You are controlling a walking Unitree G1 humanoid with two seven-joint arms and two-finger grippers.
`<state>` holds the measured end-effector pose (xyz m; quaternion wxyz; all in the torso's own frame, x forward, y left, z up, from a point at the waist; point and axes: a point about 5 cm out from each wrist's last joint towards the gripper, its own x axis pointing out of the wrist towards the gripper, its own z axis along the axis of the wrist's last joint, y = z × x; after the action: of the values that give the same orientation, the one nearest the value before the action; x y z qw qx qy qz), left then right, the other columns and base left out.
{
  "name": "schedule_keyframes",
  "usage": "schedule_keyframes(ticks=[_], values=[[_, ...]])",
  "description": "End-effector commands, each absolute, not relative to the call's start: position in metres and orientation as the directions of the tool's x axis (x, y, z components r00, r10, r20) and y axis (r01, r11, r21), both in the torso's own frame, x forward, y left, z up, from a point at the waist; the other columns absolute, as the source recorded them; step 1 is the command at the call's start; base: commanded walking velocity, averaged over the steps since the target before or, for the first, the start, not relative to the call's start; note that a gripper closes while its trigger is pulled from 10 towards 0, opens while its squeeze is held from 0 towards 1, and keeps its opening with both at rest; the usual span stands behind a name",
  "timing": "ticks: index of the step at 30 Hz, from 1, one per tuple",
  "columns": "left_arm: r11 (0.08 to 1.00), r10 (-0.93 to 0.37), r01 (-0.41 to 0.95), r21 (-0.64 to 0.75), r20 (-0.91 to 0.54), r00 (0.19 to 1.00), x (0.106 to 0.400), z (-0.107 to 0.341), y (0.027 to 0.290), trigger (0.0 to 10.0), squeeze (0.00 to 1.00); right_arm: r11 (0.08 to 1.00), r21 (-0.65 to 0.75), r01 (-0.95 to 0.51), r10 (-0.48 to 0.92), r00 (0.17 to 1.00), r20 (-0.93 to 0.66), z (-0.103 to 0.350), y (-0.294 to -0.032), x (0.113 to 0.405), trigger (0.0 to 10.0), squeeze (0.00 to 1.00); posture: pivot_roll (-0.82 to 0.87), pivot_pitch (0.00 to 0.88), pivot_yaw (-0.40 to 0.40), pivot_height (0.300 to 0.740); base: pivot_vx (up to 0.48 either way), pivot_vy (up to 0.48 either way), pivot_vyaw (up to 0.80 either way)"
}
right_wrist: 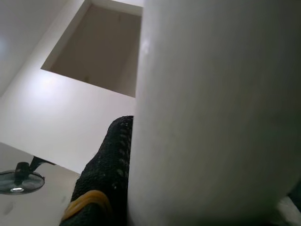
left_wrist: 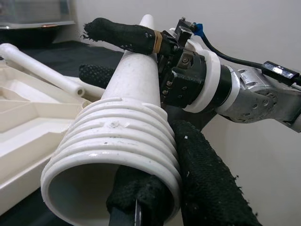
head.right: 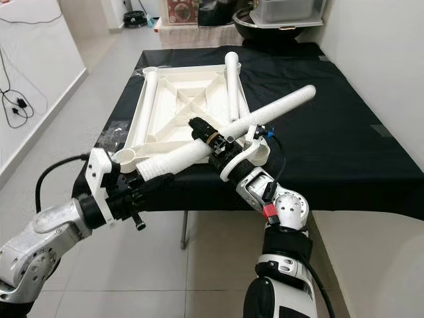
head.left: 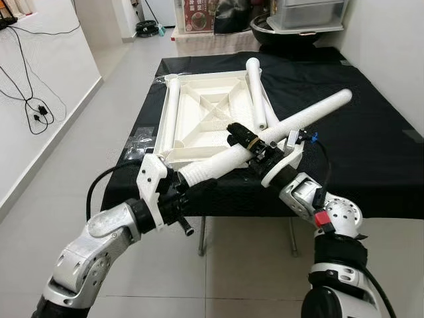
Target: Building children table
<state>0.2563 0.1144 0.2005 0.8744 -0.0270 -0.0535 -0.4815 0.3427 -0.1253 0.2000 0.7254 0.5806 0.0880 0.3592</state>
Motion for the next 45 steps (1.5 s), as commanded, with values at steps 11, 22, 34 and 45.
schedule_keyframes(ticks=[11,22,34,45], values=[[0.441,-0.896,0.893,-0.088,0.005,0.443,0.247,0.181,0.096,10.0,0.0,0.079,0.872,-0.483,0.618,0.71,0.337,0.223,-0.123,0.35,0.0,0.0,0.02,0.019,-0.001,0.74,0.0,0.0,0.0],[0.503,-0.864,0.861,-0.083,-0.061,0.499,0.253,0.168,0.107,10.0,1.0,0.065,0.84,-0.539,0.609,0.688,0.394,0.242,-0.122,0.349,0.0,0.0,0.03,0.02,0.002,0.74,0.0,0.0,0.0],[0.488,-0.87,0.866,-0.109,-0.139,0.473,0.245,0.157,0.111,10.0,0.0,0.149,0.832,-0.534,0.567,0.736,0.371,0.246,-0.133,0.356,0.0,0.0,0.03,0.025,-0.001,0.74,0.0,0.0,0.0],[0.482,-0.86,0.87,-0.1,-0.243,0.449,0.225,0.137,0.114,10.0,0.0,0.29,0.808,-0.512,0.505,0.799,0.325,0.246,-0.146,0.368,0.0,0.0,0.03,0.025,-0.008,0.74,0.0,0.0,0.0]])
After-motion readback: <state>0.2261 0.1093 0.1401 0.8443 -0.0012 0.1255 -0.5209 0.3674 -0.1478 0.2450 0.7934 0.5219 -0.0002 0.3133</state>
